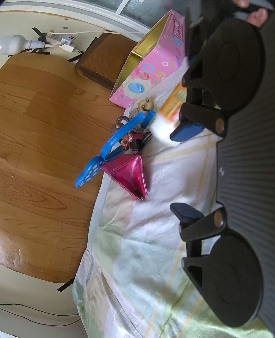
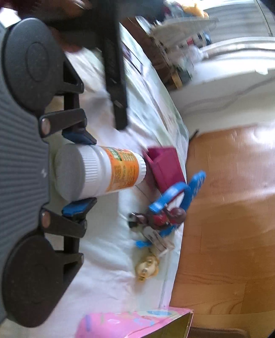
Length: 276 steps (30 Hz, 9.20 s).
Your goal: Organize rigid objects
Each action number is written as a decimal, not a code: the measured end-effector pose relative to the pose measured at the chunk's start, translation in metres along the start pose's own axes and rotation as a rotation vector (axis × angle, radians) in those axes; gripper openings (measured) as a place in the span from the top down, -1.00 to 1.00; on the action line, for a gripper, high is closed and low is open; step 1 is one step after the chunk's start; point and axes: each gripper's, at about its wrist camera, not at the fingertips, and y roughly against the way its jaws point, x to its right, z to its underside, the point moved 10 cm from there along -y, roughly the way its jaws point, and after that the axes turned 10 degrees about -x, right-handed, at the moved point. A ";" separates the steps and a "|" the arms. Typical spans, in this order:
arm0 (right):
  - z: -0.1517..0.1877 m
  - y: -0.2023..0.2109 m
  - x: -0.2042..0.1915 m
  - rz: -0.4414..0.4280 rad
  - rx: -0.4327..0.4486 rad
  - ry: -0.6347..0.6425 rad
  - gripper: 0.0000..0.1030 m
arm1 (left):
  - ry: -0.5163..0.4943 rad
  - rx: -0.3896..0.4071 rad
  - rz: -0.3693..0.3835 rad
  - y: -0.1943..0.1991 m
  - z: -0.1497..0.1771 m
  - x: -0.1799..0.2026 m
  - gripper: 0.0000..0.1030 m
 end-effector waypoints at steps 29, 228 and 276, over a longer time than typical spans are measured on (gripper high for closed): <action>0.033 0.022 0.005 -0.004 0.051 -0.030 -0.36 | 0.019 -0.032 -0.021 -0.005 0.004 -0.002 -0.35; 0.027 0.070 0.073 0.325 0.146 -0.337 0.50 | 0.095 0.150 -0.203 0.000 -0.035 -0.057 -0.36; 0.038 0.057 0.074 0.323 0.129 -0.357 0.32 | 0.037 0.155 -0.191 0.002 -0.033 -0.043 -0.58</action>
